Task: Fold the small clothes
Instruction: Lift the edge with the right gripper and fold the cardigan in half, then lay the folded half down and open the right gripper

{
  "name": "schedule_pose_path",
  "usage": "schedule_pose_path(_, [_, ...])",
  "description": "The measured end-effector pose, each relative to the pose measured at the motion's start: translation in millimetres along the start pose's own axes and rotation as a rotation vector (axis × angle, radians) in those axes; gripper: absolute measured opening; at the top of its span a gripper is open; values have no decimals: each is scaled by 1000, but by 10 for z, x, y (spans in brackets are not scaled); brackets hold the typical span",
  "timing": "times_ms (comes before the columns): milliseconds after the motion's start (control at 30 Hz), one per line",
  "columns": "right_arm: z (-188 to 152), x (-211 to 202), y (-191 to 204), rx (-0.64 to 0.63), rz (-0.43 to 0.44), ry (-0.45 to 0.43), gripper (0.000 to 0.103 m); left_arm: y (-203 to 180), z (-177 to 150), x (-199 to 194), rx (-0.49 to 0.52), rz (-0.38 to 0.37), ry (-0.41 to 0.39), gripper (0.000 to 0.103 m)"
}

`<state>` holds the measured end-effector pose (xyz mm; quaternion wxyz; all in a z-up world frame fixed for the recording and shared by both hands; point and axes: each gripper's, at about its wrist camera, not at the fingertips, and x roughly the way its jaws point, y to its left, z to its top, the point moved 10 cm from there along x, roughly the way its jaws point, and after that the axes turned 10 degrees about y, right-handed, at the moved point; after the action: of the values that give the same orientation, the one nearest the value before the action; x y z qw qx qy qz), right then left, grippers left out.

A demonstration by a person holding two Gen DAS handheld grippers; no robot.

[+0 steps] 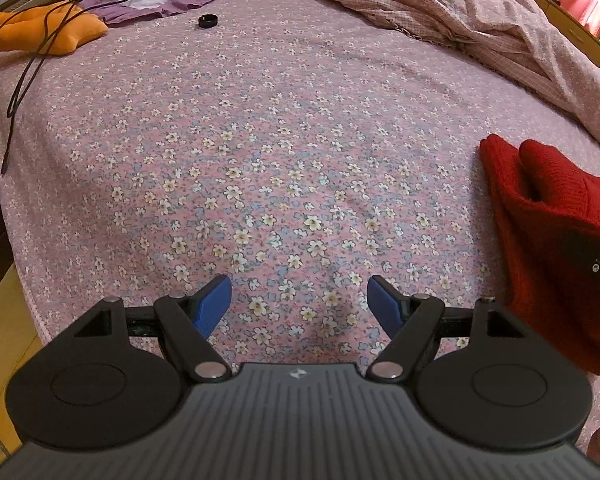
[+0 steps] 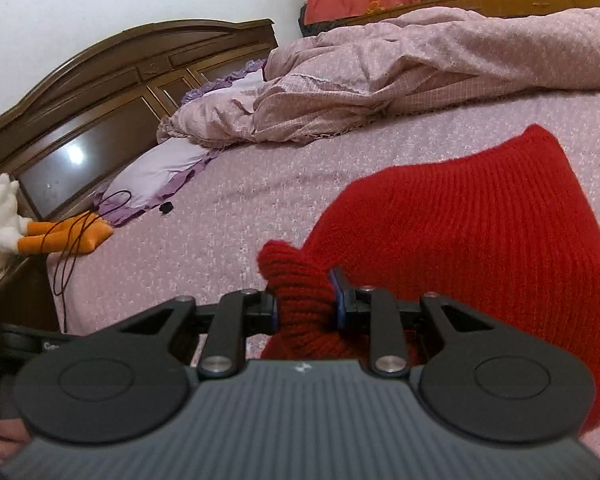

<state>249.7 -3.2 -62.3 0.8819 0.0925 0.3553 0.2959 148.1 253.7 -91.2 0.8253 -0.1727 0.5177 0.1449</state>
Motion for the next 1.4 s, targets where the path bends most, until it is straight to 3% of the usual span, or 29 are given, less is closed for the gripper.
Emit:
schedule_pose_path(200, [-20, -63, 3, 27, -3, -1, 33, -65, -51, -21, 6, -3, 1, 79])
schedule_pose_path(367, [-51, -164, 58, 74, 48, 11, 54, -112, -61, -93, 18, 1, -9, 79])
schedule_pose_path(700, [28, -671, 11, 155, 160, 5, 57, -373, -5, -347, 72, -37, -46, 79])
schedule_pose_path(1133, [71, -1184, -707, 144, -77, -63, 58, -1028, 60, -545, 182, -105, -72, 79])
schedule_pose_path(1400, [-7, -1256, -1138, 222, -137, -71, 58, -1389, 107, -553, 231, -147, -70, 79])
